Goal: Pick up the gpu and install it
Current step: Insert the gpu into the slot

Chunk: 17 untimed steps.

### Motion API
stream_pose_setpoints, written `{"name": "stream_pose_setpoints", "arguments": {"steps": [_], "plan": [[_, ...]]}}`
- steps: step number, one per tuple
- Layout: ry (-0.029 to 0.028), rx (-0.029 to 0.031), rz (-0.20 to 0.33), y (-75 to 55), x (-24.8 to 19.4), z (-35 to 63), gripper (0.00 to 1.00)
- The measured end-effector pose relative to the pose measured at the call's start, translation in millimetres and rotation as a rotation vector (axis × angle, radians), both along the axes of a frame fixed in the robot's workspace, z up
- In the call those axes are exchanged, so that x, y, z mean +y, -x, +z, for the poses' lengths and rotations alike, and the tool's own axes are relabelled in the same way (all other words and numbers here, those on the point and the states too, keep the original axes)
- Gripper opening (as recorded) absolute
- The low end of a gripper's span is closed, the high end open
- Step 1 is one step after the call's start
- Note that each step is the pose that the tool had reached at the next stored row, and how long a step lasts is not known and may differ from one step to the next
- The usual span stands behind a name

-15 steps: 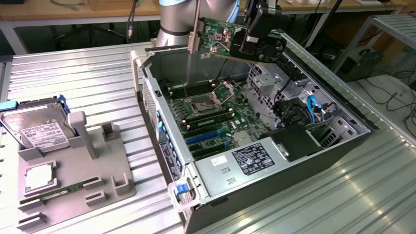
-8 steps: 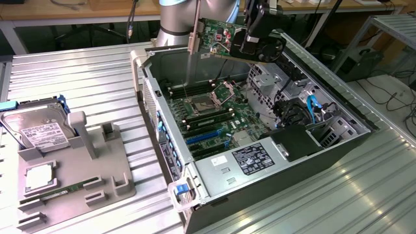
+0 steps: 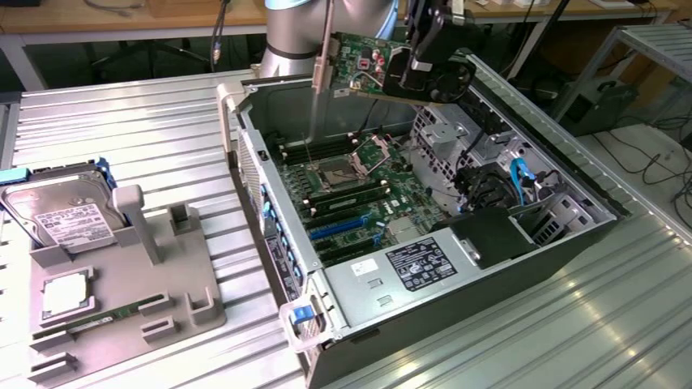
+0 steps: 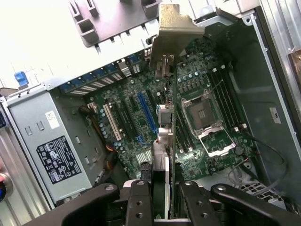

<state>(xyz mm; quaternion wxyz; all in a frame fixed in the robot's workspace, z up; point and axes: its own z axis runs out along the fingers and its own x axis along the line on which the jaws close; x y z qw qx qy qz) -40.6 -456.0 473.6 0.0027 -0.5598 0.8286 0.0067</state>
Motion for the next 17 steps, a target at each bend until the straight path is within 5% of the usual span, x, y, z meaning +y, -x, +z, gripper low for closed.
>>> {"name": "stream_pose_setpoints", "arguments": {"steps": [17], "plan": [[0.0001, 0.0, 0.127, 0.0, -0.7, 0.0, 0.27]]}}
